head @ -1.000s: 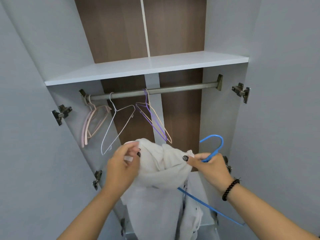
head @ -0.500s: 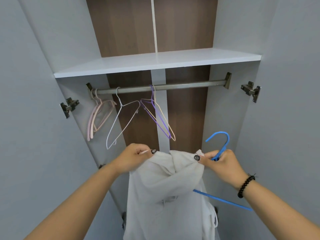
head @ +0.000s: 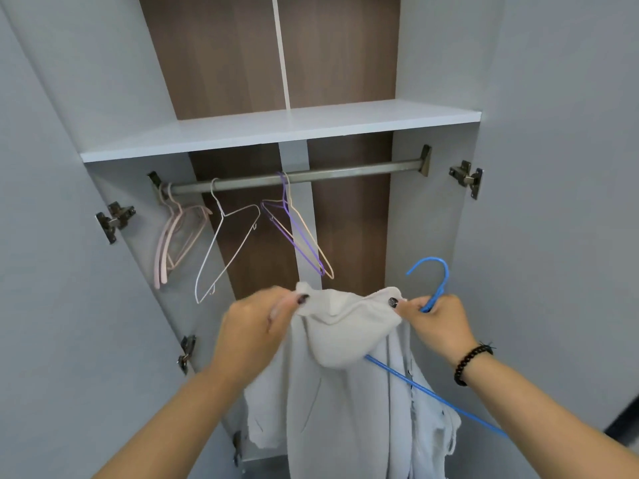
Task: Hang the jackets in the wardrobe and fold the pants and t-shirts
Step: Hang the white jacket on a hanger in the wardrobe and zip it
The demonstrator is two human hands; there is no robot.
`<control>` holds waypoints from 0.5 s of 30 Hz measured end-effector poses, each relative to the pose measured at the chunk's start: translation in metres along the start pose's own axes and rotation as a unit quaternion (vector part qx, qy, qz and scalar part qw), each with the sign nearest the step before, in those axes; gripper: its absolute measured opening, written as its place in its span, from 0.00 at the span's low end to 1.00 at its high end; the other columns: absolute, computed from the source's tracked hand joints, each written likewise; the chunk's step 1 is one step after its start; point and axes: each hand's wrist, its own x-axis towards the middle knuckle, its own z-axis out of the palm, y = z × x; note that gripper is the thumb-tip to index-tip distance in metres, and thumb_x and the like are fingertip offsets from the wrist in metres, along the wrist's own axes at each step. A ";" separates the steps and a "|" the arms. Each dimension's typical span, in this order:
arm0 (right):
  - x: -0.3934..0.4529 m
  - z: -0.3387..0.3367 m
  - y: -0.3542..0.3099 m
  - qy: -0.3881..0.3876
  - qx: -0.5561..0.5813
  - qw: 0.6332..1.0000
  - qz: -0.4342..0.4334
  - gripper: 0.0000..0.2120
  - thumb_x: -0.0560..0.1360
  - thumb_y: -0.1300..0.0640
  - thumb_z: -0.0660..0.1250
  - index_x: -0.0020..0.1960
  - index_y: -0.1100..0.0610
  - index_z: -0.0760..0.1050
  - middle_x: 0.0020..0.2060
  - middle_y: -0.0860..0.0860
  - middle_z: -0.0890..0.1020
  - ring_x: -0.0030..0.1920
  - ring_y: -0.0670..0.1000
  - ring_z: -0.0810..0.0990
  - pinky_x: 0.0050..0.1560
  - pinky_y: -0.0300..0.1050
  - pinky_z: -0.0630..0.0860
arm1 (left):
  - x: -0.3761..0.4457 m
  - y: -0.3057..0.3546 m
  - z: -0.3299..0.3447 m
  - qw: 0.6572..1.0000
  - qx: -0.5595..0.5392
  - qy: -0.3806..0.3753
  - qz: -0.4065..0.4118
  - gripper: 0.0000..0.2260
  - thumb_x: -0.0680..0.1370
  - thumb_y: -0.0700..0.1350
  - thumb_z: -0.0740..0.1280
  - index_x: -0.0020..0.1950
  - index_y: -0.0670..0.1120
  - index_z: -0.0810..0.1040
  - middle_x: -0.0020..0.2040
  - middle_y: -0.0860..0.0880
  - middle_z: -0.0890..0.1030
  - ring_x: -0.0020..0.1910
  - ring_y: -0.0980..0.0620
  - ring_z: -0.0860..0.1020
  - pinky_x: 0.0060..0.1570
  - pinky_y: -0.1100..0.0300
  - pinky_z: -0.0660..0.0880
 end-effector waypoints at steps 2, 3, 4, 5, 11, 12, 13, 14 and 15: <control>-0.002 0.003 -0.005 -0.001 -0.001 1.000 -0.012 0.27 0.73 0.56 0.71 0.24 0.58 0.59 0.22 0.50 0.57 0.26 0.50 0.54 0.29 0.41 0.54 | -0.011 0.021 0.010 0.987 -0.073 -0.142 0.011 0.15 0.77 0.60 0.63 0.35 0.52 0.72 0.29 0.60 0.70 0.28 0.59 0.67 0.31 0.67 0.63; -0.003 0.003 -0.008 -0.004 0.006 1.000 -0.015 0.26 0.73 0.56 0.71 0.25 0.61 0.60 0.22 0.49 0.57 0.25 0.49 0.54 0.28 0.39 0.54 | -0.017 0.025 0.016 0.971 -0.084 -0.225 -0.010 0.17 0.74 0.63 0.64 0.34 0.52 0.71 0.28 0.59 0.70 0.28 0.58 0.66 0.31 0.66 0.63; -0.004 0.002 -0.012 -0.005 0.016 1.000 -0.022 0.25 0.73 0.57 0.70 0.26 0.65 0.62 0.21 0.48 0.57 0.24 0.48 0.54 0.26 0.38 0.55 | -0.023 0.025 0.021 0.952 -0.079 -0.293 -0.044 0.19 0.71 0.66 0.65 0.34 0.52 0.70 0.27 0.58 0.70 0.28 0.56 0.66 0.31 0.63 0.66; -0.006 0.000 -0.017 -0.005 0.024 0.999 -0.031 0.24 0.74 0.57 0.70 0.28 0.69 0.64 0.21 0.48 0.57 0.24 0.47 0.54 0.25 0.36 0.55 | -0.027 0.023 0.023 0.941 -0.054 -0.325 -0.074 0.21 0.69 0.68 0.65 0.34 0.51 0.71 0.27 0.58 0.72 0.28 0.56 0.67 0.33 0.59 0.70; -0.015 -0.013 -0.039 -0.052 -0.005 0.995 -0.085 0.21 0.74 0.55 0.71 0.31 0.70 0.73 0.21 0.47 0.61 0.23 0.45 0.56 0.25 0.33 0.57 | 0.008 0.022 0.008 0.999 -0.002 -0.020 -0.048 0.12 0.73 0.60 0.60 0.48 0.55 0.75 0.44 0.60 0.77 0.45 0.59 0.75 0.45 0.62 0.73; -0.017 -0.013 -0.042 -0.064 -0.013 0.993 -0.095 0.21 0.74 0.55 0.71 0.33 0.73 0.73 0.20 0.46 0.60 0.23 0.46 0.56 0.25 0.33 0.56 | 0.014 0.021 0.007 0.999 0.037 -0.037 0.001 0.15 0.75 0.60 0.59 0.54 0.53 0.75 0.50 0.60 0.76 0.50 0.58 0.74 0.50 0.60 0.72; -0.019 -0.012 -0.042 -0.068 -0.013 0.993 -0.100 0.22 0.74 0.55 0.71 0.35 0.74 0.72 0.20 0.45 0.60 0.22 0.46 0.56 0.25 0.32 0.56 | 0.020 0.022 0.009 0.993 0.076 -0.083 0.035 0.19 0.76 0.62 0.57 0.58 0.52 0.74 0.55 0.57 0.76 0.54 0.55 0.74 0.53 0.58 0.72; -0.020 -0.012 -0.043 -0.066 -0.010 0.992 -0.103 0.23 0.74 0.55 0.71 0.35 0.75 0.72 0.19 0.44 0.59 0.22 0.46 0.56 0.25 0.32 0.56 | 0.023 0.025 0.012 0.982 0.111 -0.141 0.052 0.22 0.76 0.64 0.54 0.60 0.52 0.73 0.56 0.56 0.76 0.55 0.53 0.74 0.54 0.56 0.72; -0.019 -0.013 -0.043 -0.063 -0.006 0.993 -0.104 0.23 0.74 0.55 0.71 0.35 0.75 0.72 0.19 0.44 0.59 0.22 0.46 0.56 0.26 0.33 0.57 | 0.023 0.029 0.018 0.968 0.149 -0.195 0.056 0.24 0.76 0.66 0.50 0.61 0.53 0.73 0.56 0.55 0.77 0.54 0.52 0.76 0.53 0.55 0.72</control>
